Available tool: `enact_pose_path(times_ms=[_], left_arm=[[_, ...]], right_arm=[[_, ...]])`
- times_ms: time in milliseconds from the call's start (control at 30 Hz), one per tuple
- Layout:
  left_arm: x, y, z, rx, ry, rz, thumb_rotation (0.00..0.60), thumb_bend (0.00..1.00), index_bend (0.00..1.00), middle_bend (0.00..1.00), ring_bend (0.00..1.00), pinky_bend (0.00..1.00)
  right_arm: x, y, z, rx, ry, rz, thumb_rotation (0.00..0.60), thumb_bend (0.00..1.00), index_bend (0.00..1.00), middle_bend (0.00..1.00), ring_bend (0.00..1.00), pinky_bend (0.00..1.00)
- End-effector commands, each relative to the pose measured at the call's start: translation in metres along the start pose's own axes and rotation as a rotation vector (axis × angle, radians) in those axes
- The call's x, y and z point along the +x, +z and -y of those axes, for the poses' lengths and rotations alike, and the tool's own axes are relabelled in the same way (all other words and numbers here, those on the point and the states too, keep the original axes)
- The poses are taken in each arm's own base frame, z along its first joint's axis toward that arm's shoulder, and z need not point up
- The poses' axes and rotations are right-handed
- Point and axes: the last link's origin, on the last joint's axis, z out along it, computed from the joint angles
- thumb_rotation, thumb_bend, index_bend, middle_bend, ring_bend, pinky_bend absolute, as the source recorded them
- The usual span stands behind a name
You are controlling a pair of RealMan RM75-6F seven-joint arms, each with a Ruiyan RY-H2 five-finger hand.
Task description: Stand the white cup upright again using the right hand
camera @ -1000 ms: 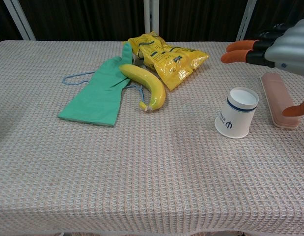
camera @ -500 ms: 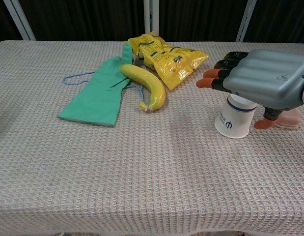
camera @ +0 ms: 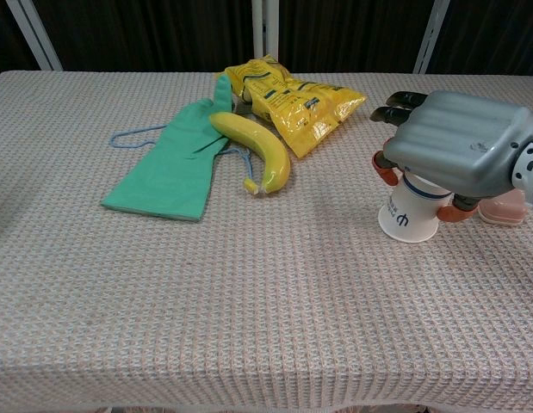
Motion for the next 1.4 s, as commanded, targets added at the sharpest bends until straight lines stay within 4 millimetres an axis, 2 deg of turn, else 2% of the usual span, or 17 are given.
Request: enact_pose_path(times_ms=[33,133,200,300,433,533,633,700,800,867,1000,1067,1133,1200,1300,1400], left_arm=[[0.0,0.0,0.0,-0.003,-0.001,-0.001,0.6,0.04,0.0,0.0,0.0,0.0],[0.001,-0.001,0.0,-0.002,-0.002,-0.002,0.6,0.04,0.0,0.0,0.0,0.0],[0.001,-0.001,0.0,-0.002,-0.004,-0.006,0.6,0.04,0.0,0.0,0.0,0.0],[0.002,-0.001,0.0,-0.006,-0.007,-0.012,0.6,0.04,0.0,0.0,0.0,0.0],[0.001,0.0,0.0,-0.005,-0.005,-0.008,0.6,0.04,0.0,0.0,0.0,0.0],[0.001,0.001,-0.001,-0.008,-0.004,-0.008,0.6,0.04,0.0,0.0,0.0,0.0],[0.0,0.001,-0.001,-0.012,-0.003,-0.007,0.6,0.04,0.0,0.0,0.0,0.0],[0.0,0.001,-0.001,-0.011,-0.001,-0.006,0.6,0.04,0.0,0.0,0.0,0.0],[0.0,0.001,0.0,-0.007,-0.001,-0.004,0.6,0.04,0.0,0.0,0.0,0.0],[0.0,0.001,0.0,-0.005,-0.002,-0.004,0.6,0.04,0.0,0.0,0.0,0.0],[0.0,0.001,0.001,-0.005,-0.002,-0.003,0.6,0.04,0.0,0.0,0.0,0.0],[0.0,0.001,0.001,-0.006,-0.002,-0.002,0.6,0.04,0.0,0.0,0.0,0.0],[0.0,0.001,0.001,-0.006,-0.002,-0.002,0.6,0.04,0.0,0.0,0.0,0.0],[0.0,0.001,0.0,-0.006,-0.002,-0.003,0.6,0.04,0.0,0.0,0.0,0.0],[0.0,0.001,0.0,-0.007,0.0,-0.002,0.6,0.04,0.0,0.0,0.0,0.0],[-0.001,0.002,-0.001,-0.008,0.001,-0.002,0.6,0.04,0.0,0.0,0.0,0.0]], right_arm=[[0.003,0.0,-0.001,-0.003,0.015,-0.018,0.6,0.14,0.53,0.49,0.07,0.0],[0.011,-0.001,-0.007,-0.023,0.121,-0.052,0.6,0.14,0.54,0.5,0.09,0.0],[0.019,-0.003,-0.015,-0.057,0.304,-0.092,0.6,0.14,0.54,0.51,0.1,0.0],[0.02,-0.006,-0.027,-0.096,0.623,-0.164,0.6,0.15,0.54,0.52,0.12,0.0],[0.005,-0.009,-0.033,-0.094,1.015,-0.234,0.6,0.15,0.54,0.52,0.12,0.0],[-0.01,-0.007,-0.032,-0.085,1.195,-0.23,0.6,0.15,0.54,0.51,0.12,0.0],[-0.026,-0.001,-0.026,-0.082,1.445,-0.145,0.6,0.15,0.53,0.5,0.11,0.0],[-0.035,0.003,-0.025,-0.078,1.548,-0.089,0.6,0.15,0.52,0.49,0.09,0.0],[-0.045,0.006,-0.023,-0.058,1.577,-0.038,0.6,0.14,0.48,0.47,0.07,0.0],[-0.047,0.007,-0.021,-0.033,1.572,-0.013,0.6,0.12,0.39,0.42,0.03,0.0],[-0.045,0.006,-0.023,0.006,1.525,-0.005,0.6,0.07,0.08,0.21,0.0,0.0],[-0.045,0.003,-0.026,0.018,1.459,-0.012,0.6,0.04,0.01,0.12,0.0,0.0],[-0.045,0.0,-0.029,0.025,1.407,-0.019,0.6,0.01,0.0,0.04,0.0,0.0],[-0.042,-0.003,-0.032,0.031,1.359,-0.034,0.6,0.0,0.0,0.02,0.0,0.0],[-0.035,-0.009,-0.038,0.048,1.257,-0.053,0.6,0.0,0.0,0.02,0.0,0.0],[-0.029,-0.011,-0.043,0.055,1.038,-0.083,0.6,0.0,0.0,0.03,0.0,0.0]])
